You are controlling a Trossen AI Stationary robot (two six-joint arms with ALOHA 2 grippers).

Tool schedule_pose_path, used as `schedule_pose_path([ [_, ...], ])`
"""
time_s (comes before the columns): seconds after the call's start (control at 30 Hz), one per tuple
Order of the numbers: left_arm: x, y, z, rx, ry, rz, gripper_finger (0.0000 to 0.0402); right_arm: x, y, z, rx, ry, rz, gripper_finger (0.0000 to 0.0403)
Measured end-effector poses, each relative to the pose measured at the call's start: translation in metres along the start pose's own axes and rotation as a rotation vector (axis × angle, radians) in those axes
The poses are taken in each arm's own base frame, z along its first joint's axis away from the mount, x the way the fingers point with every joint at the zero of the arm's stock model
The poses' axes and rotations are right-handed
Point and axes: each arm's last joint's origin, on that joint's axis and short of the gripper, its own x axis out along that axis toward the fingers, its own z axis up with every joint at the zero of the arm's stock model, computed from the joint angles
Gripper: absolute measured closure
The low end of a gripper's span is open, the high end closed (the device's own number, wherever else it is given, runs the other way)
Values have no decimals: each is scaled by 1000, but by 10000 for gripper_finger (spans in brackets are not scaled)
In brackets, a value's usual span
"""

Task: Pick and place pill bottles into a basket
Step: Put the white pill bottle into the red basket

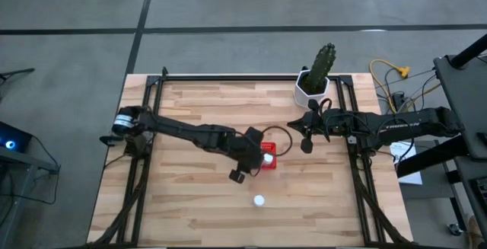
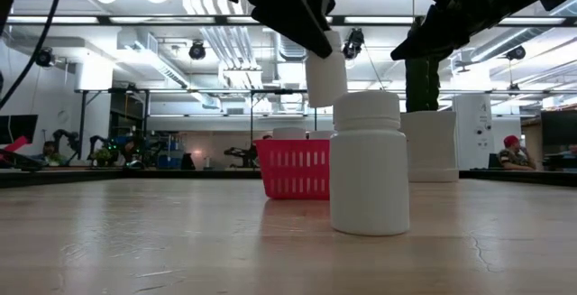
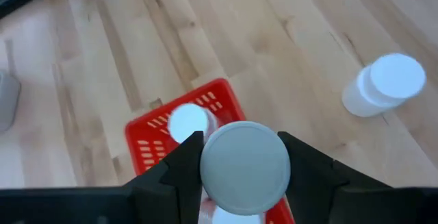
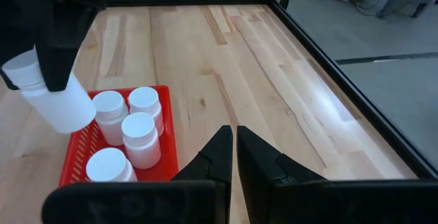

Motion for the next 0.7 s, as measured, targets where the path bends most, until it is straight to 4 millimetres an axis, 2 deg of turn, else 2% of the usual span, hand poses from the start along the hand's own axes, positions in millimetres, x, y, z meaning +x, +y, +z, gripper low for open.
schedule_pose_path([
  [0.27,2,13,-5,-7,-36,-49,257,0,0,0,-4,0,0,390],
  [0.7,10,19,-15,2,-45,-42,257,0,0,0,-7,-1,-1,390],
])
